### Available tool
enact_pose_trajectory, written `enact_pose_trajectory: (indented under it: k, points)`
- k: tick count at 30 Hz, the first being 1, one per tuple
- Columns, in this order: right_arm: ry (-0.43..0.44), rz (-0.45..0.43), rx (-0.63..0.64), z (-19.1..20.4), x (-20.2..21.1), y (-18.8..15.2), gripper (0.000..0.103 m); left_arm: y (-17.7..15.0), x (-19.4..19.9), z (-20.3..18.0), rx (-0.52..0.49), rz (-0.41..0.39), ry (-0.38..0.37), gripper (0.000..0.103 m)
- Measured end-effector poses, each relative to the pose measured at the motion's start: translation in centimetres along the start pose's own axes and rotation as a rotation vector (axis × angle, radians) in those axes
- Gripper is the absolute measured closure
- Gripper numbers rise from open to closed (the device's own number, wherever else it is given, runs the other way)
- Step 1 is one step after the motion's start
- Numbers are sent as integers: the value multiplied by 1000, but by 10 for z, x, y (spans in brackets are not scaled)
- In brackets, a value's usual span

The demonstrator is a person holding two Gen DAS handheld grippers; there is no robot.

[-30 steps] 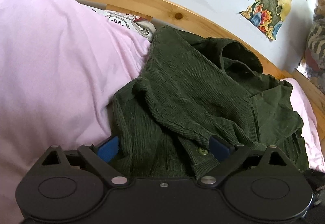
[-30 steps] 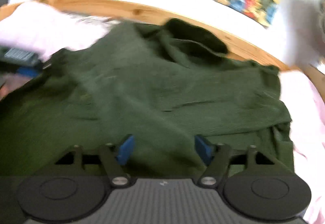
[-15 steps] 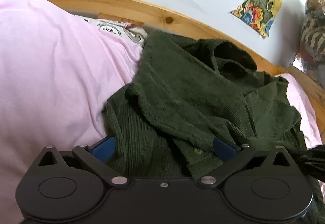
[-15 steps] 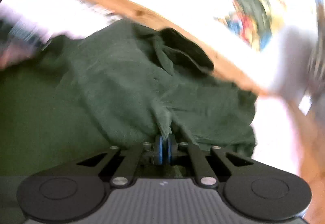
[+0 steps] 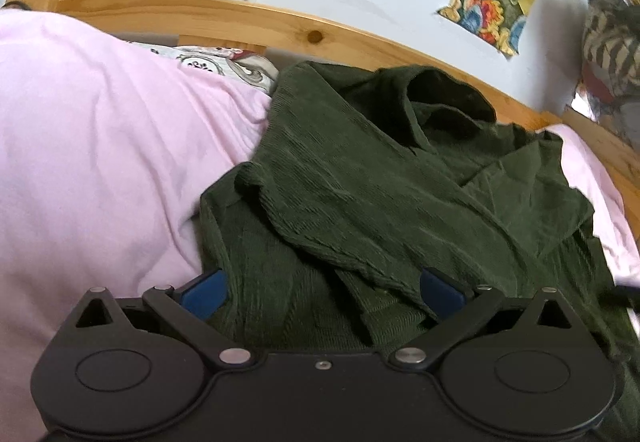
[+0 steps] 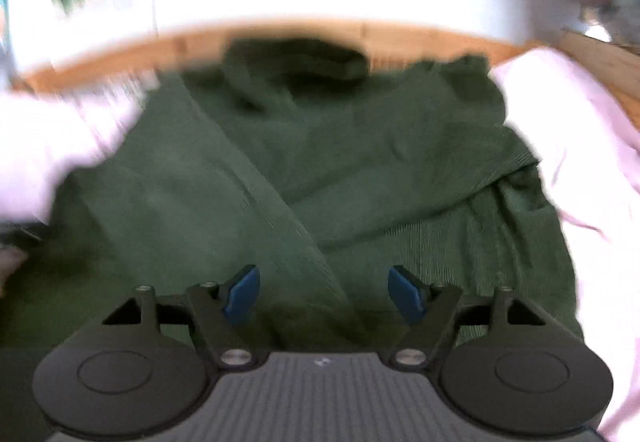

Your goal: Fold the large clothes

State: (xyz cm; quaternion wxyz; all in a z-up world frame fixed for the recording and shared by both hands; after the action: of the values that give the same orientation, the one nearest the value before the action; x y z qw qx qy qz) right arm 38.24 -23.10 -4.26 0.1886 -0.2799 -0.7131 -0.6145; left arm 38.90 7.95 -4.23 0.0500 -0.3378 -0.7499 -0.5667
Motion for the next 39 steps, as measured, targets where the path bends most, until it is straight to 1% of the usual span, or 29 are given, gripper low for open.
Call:
enact_pose_trajectory:
  k: [2,3,4,6,7,8,9,11,12,14,15,16,17,20,22,23,24,25,26,27,28,29,31,33,36,39]
  points:
    - [-20,88,46,13,-33,-13,29,-2,-2,-2,-21,10,10,1]
    - [-11,109,49,13,-42,-13,29,-3,-3,-2,-31,14,18,1]
    - [-4,103,41,13,-39,-8,29,-3,-4,-2,-39,21,28,1]
    - [18,34,50,11,-23,11,22,-3,-7,2,-46,37,67,1]
    - [11,-17,73,12,-14,24,13,-3,-7,5,-39,39,89,1]
    - [-8,-71,103,14,-8,39,8,-3,-8,9,-27,35,104,1]
    - [-31,-118,136,17,-6,55,6,-2,-8,12,-10,33,112,1]
    - [-92,-175,180,26,-14,88,2,0,-10,20,37,35,110,1]
    - [-120,-181,195,32,-24,104,2,1,-10,24,64,36,108,1]
    - [-179,-170,269,50,-52,130,3,1,-8,30,105,34,109,1]
    - [-224,-162,308,59,-68,141,5,2,-8,33,122,31,110,1]
    - [-269,-163,343,68,-81,150,12,2,-7,36,141,31,112,1]
    - [-296,-179,376,74,-94,156,15,2,-8,38,153,33,112,1]
    - [-349,-274,460,96,-114,178,15,4,-9,45,173,38,114,1]
    - [-365,-293,507,107,-127,190,15,5,-8,47,190,29,109,1]
    - [-392,-290,545,115,-135,193,15,6,-7,48,197,25,106,1]
    - [-438,-300,589,121,-141,195,16,6,-7,50,204,22,107,1]
    - [-474,-316,615,127,-140,196,20,6,-7,51,211,21,108,1]
    - [-486,-328,626,130,-141,198,30,6,-8,52,209,22,104,1]
    - [-472,-322,620,131,-142,200,38,6,-9,53,209,26,105,1]
    - [-447,-300,606,131,-143,203,70,6,-10,54,206,28,106,1]
    - [-437,-288,587,129,-141,203,95,6,-11,54,206,28,105,1]
    - [-379,-293,541,122,-127,200,96,7,-11,55,211,24,99,1]
    - [-362,-318,556,119,-109,190,97,10,-10,56,212,14,95,1]
    - [-349,-407,602,117,-67,164,97,13,-7,58,222,-4,92,1]
    - [-338,-475,623,122,-16,127,98,17,-2,58,228,-28,91,1]
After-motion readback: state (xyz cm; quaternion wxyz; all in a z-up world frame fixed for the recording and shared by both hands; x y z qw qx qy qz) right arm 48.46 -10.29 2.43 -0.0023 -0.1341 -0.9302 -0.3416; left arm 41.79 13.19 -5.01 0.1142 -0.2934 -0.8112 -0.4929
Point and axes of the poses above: each gripper's, at about its wrist camera, not at the fingertips, and x roughly against the way its jaws point, z to its left, y to its top, the point moved 3 cm from there along -x, roughly the way its jaws point, and after that the axes turned 11 degrees about -y, right-handed, at the moved point
